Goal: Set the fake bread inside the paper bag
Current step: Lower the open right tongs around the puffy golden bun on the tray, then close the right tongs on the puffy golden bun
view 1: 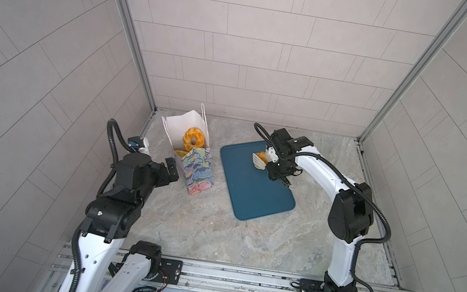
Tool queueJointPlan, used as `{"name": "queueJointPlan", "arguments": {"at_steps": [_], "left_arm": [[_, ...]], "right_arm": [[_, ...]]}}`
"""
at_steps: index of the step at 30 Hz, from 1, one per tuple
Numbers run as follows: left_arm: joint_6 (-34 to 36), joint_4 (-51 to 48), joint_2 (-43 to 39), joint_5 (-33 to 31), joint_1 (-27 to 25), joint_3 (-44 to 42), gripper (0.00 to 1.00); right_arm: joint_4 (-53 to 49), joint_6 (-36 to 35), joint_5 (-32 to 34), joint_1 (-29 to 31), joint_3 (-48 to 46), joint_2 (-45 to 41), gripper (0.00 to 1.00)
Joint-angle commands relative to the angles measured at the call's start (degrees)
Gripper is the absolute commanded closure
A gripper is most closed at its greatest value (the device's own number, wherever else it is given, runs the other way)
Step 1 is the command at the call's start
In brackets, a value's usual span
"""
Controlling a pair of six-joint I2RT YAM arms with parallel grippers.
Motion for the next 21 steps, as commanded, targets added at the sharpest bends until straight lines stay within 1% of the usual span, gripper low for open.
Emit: {"name": "queueJointPlan", "arguments": {"at_steps": [1, 6, 12, 14, 18, 21], "left_arm": [[0.18, -0.34, -0.33, -0.99, -0.31, -0.45, 0.0], [0.37, -0.43, -0.49, -1.02, -0.27, -0.42, 0.0], [0.41, -0.5, -0.56, -1.26, -0.27, -0.43, 0.0], [0.35, -0.46, -0.56, -1.22, -0.31, -0.3, 0.0], [0.46, -0.79, -0.58, -1.45, -0.25, -0.17, 0.0], [0.41, -1.04, -0.61, -1.61, -0.3, -0.24, 0.0]], "right_arm": [[-1.74, 0.31, 3.59, 0.02, 0.41, -4.2, 0.47], [-0.86, -1.03, 5.11, -0.13, -1.41, -5.75, 0.45], [-0.51, -2.39, 5.54, -0.71, -2.57, -5.2, 0.44], [-0.15, -2.96, 4.96, -0.97, -2.96, -4.67, 0.44], [2.16, -3.98, -0.41, -2.38, -4.62, -4.66, 0.43], [3.03, -5.26, -0.79, -2.4, -5.84, -4.97, 0.43]]}}
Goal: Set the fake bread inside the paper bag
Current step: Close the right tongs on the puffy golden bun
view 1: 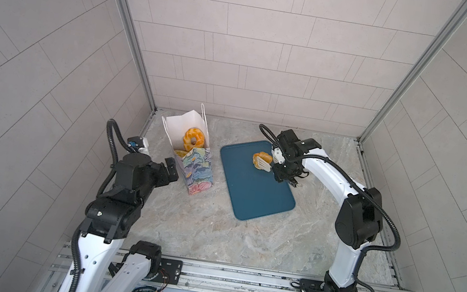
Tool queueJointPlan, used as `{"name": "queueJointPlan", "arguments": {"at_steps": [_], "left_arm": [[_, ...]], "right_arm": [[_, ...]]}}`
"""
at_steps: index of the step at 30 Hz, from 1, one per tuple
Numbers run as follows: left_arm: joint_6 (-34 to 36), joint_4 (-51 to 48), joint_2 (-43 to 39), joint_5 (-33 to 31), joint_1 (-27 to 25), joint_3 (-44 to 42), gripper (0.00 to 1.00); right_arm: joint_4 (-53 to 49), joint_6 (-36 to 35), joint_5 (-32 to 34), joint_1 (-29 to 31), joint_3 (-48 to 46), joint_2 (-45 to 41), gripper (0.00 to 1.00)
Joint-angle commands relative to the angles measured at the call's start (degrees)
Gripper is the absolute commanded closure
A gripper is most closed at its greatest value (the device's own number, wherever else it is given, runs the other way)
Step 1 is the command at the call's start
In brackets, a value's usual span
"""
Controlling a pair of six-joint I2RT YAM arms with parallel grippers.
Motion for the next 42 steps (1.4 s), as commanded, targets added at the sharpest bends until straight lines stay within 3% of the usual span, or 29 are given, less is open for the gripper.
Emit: {"name": "queueJointPlan", "arguments": {"at_steps": [1, 6, 42], "left_arm": [[0.39, -1.07, -0.43, -1.19, -0.27, -0.23, 0.0], [0.13, -1.15, -0.52, -1.18, -0.25, -0.28, 0.0], [-0.16, -1.96, -0.88, -2.25, -0.24, -0.85, 0.0]], "right_arm": [[1.35, -2.38, -1.19, -0.24, -0.76, -1.17, 0.42], [0.97, -2.86, 2.04, -0.43, -1.28, -0.39, 0.42], [2.84, -1.75, -1.79, -0.04, 8.86, 13.23, 0.4]]}}
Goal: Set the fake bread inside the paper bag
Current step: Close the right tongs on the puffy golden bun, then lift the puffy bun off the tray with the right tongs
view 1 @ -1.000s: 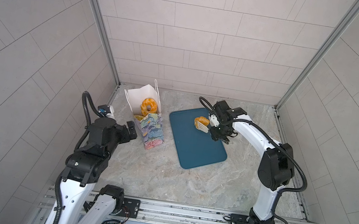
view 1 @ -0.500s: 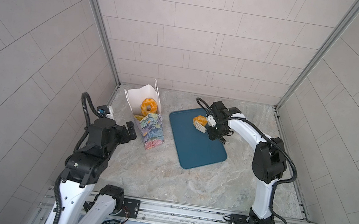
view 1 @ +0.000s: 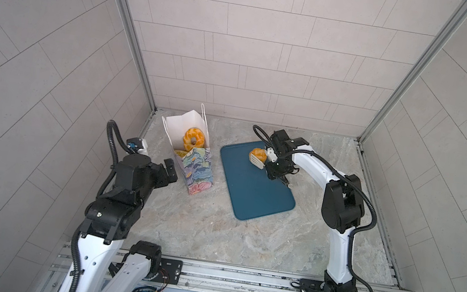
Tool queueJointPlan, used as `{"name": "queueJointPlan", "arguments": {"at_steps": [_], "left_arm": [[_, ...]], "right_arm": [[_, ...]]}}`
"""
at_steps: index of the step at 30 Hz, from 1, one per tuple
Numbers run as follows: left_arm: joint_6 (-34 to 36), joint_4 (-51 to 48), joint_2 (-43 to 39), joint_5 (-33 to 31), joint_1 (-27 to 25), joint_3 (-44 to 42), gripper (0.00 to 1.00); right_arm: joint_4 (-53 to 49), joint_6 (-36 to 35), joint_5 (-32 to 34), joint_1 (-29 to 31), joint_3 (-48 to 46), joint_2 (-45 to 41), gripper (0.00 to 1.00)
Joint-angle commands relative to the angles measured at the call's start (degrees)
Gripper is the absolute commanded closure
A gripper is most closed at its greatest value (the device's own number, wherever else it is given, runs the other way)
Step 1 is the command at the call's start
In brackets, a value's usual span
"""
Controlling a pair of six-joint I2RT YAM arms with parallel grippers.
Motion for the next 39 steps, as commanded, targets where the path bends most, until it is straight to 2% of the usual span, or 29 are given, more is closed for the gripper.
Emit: {"name": "queueJointPlan", "arguments": {"at_steps": [1, 12, 25, 39], "left_arm": [[-0.14, -1.04, -0.47, -1.17, -0.27, -0.53, 0.0], [-0.11, -1.04, -0.56, -1.52, -0.24, -0.37, 0.0], [0.17, -1.09, -1.26, -2.32, -0.28, 0.1, 0.0], [-0.63, 0.44, -1.6, -2.62, -0.24, 0.23, 0.0]], "right_arm": [[-1.09, 0.45, 0.17, 0.45, 1.72, 1.04, 0.4], [-3.68, 0.41, 0.1, 0.56, 3.64, 1.81, 0.53], [-4.11, -0.53, -2.61, 0.31, -0.06, -2.56, 0.7], [-1.6, 0.67, -6.0, -0.3, -6.07, -10.95, 0.71]]}}
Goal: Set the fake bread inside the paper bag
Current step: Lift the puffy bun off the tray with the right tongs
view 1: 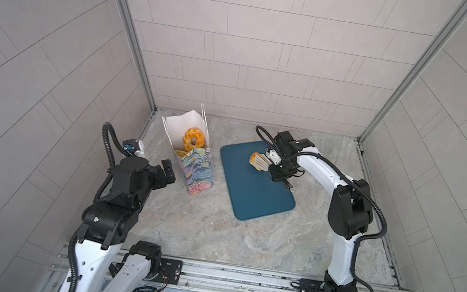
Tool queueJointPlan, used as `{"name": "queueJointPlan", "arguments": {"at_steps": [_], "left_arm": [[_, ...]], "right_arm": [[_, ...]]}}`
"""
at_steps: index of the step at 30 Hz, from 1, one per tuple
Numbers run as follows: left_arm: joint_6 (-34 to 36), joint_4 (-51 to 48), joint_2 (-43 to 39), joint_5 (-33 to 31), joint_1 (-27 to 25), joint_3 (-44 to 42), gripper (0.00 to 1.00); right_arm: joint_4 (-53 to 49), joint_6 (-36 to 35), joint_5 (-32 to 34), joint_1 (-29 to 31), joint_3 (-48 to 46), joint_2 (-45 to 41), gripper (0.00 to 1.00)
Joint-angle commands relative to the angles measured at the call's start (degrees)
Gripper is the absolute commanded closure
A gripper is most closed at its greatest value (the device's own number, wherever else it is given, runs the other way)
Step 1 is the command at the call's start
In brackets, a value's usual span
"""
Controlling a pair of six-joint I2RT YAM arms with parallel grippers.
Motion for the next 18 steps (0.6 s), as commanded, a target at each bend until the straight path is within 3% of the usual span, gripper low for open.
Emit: {"name": "queueJointPlan", "arguments": {"at_steps": [1, 18], "left_arm": [[-0.64, 0.8, 0.07, -1.13, -0.25, 0.35, 0.0], [-0.43, 1.81, 0.86, -0.87, -0.23, 1.17, 0.0]], "right_arm": [[0.76, 0.12, -1.55, -0.06, -1.23, -4.52, 0.71], [2.81, 1.95, -5.94, 0.07, -6.76, -13.79, 0.71]]}}
